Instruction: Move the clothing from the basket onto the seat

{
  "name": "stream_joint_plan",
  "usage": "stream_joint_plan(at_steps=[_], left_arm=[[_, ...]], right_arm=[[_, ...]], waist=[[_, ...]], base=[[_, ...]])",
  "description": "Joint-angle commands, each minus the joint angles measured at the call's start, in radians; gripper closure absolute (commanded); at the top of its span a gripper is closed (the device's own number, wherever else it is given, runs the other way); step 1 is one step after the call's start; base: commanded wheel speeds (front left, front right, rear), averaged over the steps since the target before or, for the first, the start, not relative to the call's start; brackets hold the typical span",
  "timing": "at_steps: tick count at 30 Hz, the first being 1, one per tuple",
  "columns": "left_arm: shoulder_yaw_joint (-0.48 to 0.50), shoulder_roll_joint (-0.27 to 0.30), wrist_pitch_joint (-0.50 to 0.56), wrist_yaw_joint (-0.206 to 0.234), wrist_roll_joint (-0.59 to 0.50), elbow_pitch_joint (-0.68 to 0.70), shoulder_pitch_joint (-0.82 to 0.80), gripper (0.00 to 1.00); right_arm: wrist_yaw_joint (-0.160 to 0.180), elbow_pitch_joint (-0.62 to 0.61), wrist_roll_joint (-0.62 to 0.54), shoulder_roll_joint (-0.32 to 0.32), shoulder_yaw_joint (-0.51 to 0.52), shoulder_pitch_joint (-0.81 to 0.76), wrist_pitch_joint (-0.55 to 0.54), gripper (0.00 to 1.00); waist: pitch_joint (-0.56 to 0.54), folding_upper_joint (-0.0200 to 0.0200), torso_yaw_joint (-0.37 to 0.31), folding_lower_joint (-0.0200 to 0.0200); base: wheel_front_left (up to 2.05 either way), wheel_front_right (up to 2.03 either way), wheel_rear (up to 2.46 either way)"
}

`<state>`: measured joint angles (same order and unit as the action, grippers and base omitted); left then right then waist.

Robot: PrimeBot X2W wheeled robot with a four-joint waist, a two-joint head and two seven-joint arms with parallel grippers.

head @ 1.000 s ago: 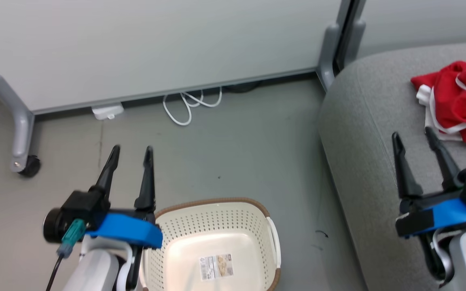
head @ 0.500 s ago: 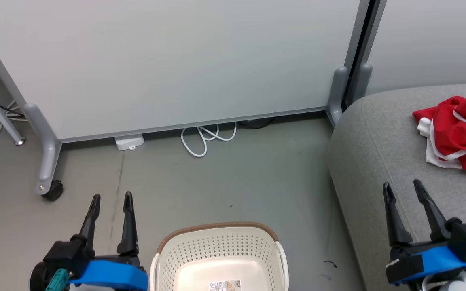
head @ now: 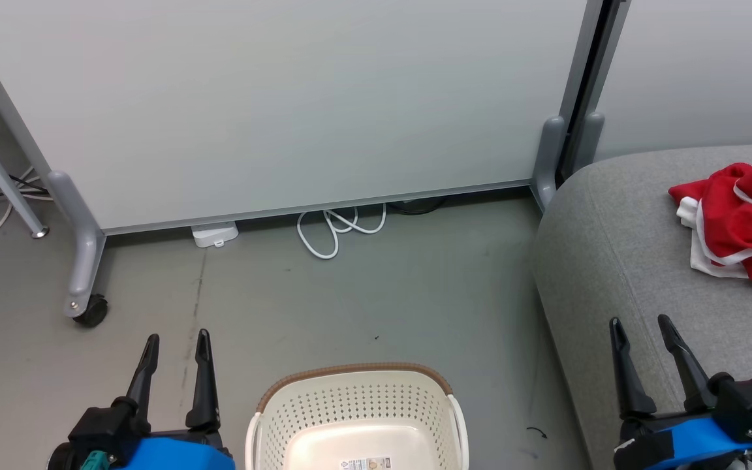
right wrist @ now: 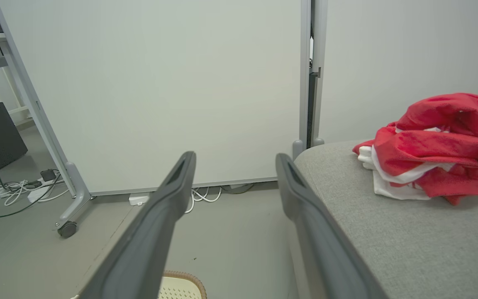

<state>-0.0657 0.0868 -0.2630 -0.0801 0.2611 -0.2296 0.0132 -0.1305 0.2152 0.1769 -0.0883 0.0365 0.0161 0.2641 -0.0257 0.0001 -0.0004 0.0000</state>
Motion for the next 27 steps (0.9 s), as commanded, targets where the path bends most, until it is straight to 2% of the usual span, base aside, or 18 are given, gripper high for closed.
stream_joint_plan(at_steps=[1,3,4,9,27], left_arm=[[0.009,-0.002,-0.003,-0.006,-0.011,-0.004,0.007,0.00],[0.014,-0.006,-0.003,-0.013,-0.017,-0.009,0.005,0.00],[0.014,-0.005,0.000,-0.010,-0.015,-0.008,0.000,1.00],[0.018,-0.010,0.011,-0.010,-0.004,-0.046,0.016,1.00],[0.056,-0.016,0.097,-0.020,0.314,-0.037,-0.020,1.00]], right_arm=[[-0.001,-0.001,0.000,0.004,0.001,-0.015,0.000,0.00],[-0.001,0.000,0.000,0.007,0.002,-0.017,0.000,0.00],[0.000,0.000,0.000,0.005,0.002,-0.001,0.000,1.00],[0.000,0.039,0.014,0.009,0.002,-0.007,-0.006,1.00],[0.000,0.034,0.348,0.016,0.020,0.018,-0.094,1.00]], waist=[[0.000,-0.0001,0.000,0.0000],[-0.001,-0.0001,0.000,0.0000],[-0.001,-0.0001,0.000,0.0000],[-0.002,-0.0001,0.000,0.0000],[0.003,-0.0001,0.000,0.0000]], base=[[0.00,0.00,0.00],[0.00,0.00,0.00],[0.00,0.00,0.00],[0.00,0.00,0.00],[0.00,0.00,0.00]])
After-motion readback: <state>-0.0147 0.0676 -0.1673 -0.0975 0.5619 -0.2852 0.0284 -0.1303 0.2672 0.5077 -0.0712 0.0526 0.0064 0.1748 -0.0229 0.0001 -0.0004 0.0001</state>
